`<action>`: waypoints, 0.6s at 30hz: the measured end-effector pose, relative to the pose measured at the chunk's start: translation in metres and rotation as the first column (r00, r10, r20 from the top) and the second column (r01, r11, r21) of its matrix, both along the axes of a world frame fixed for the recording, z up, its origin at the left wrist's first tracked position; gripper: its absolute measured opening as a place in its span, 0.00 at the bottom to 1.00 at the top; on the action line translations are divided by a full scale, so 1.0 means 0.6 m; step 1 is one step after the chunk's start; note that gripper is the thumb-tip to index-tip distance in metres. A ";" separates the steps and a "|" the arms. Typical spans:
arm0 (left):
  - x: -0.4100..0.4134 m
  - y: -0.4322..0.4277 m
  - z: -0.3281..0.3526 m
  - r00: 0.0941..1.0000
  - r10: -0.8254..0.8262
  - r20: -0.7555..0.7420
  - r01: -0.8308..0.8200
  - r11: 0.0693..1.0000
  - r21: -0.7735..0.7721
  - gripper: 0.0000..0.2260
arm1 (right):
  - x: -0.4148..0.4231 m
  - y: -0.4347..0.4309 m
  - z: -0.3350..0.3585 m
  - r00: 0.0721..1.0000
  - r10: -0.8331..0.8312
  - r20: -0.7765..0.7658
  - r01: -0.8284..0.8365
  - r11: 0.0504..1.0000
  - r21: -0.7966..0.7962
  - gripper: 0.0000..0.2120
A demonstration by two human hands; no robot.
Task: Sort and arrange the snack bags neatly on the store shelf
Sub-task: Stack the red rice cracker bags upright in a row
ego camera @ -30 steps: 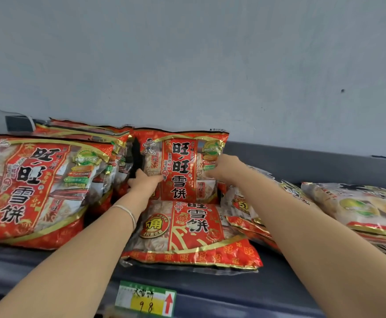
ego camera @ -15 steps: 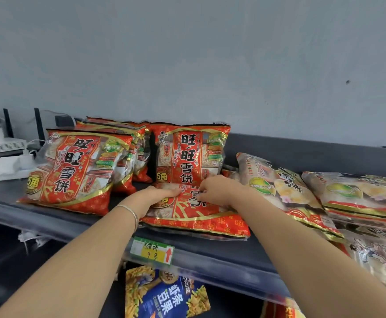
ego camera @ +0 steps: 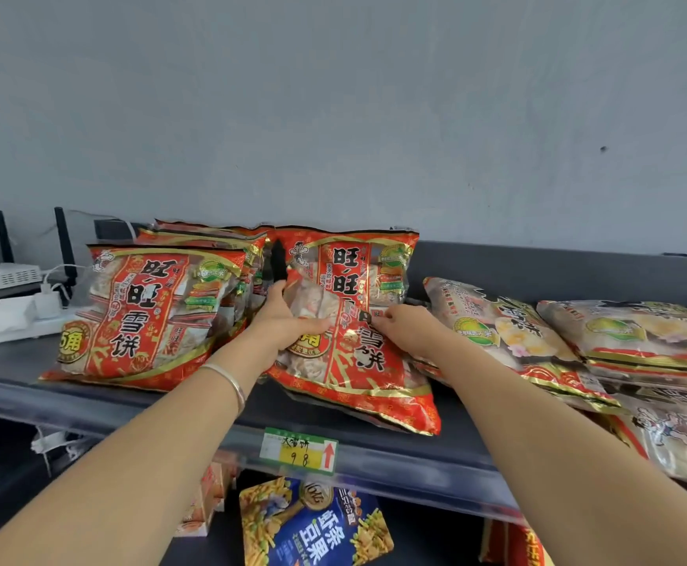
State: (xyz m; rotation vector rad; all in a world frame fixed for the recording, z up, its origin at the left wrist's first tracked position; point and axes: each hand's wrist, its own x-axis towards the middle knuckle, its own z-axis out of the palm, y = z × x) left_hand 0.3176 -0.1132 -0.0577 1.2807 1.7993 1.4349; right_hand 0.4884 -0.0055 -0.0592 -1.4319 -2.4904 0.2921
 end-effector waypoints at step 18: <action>-0.087 -0.036 -0.014 0.991 -0.007 -0.133 0.038 0.972 0.230 0.42 | -0.045 0.033 -0.009 0.553 -0.405 -0.728 -0.006 0.872 -0.490 0.39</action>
